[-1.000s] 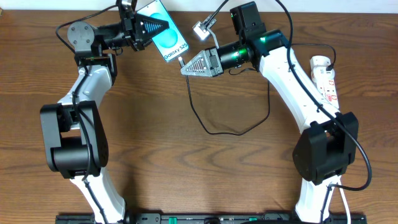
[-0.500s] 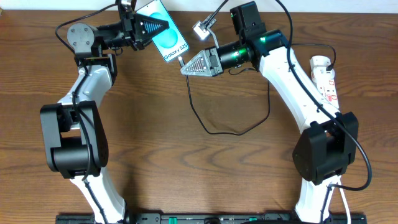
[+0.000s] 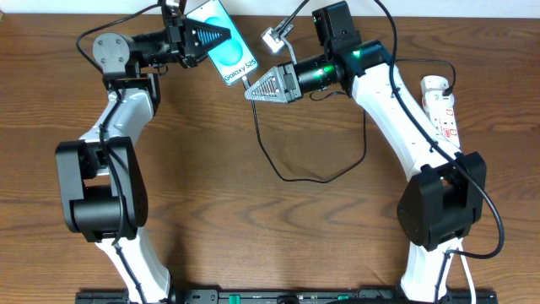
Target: Plug charger to phone and switch on socket
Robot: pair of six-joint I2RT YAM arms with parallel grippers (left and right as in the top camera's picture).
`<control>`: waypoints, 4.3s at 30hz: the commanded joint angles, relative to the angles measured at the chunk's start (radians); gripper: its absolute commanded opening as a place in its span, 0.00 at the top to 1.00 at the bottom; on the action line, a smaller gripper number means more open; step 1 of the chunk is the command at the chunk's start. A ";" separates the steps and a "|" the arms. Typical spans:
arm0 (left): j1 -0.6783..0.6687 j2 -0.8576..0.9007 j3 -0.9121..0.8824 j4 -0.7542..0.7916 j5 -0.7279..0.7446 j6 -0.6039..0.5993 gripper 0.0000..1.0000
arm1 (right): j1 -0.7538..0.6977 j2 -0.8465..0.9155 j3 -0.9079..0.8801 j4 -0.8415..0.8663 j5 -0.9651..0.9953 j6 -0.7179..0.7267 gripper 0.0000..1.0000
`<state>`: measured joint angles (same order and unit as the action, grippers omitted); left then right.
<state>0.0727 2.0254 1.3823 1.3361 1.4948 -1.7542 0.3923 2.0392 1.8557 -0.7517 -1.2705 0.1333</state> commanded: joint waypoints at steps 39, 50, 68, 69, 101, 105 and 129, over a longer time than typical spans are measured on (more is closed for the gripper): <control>0.006 -0.008 0.017 0.016 0.012 0.006 0.93 | 0.006 0.011 -0.006 -0.025 -0.046 0.004 0.99; 0.006 -0.008 0.017 0.016 0.012 0.014 0.93 | -0.002 0.011 -0.006 -0.026 -0.050 0.004 0.99; 0.018 -0.008 0.017 0.016 0.013 0.018 0.93 | -0.002 0.011 -0.006 -0.026 -0.060 0.000 0.99; 0.018 -0.008 0.017 0.016 0.016 0.018 0.93 | -0.002 0.011 -0.006 -0.026 -0.060 0.000 0.99; -0.003 -0.008 0.017 0.016 -0.002 0.017 0.93 | 0.001 0.011 -0.006 -0.018 -0.045 0.000 0.99; -0.010 -0.008 0.017 0.017 0.014 0.026 0.93 | 0.001 0.011 -0.006 -0.018 -0.045 0.001 0.99; -0.022 -0.008 0.017 0.047 0.076 0.032 0.93 | -0.008 0.011 -0.006 -0.015 -0.069 0.001 0.99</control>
<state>0.0746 2.0254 1.3823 1.3663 1.5211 -1.7466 0.3965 2.0392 1.8503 -0.7738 -1.3094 0.1337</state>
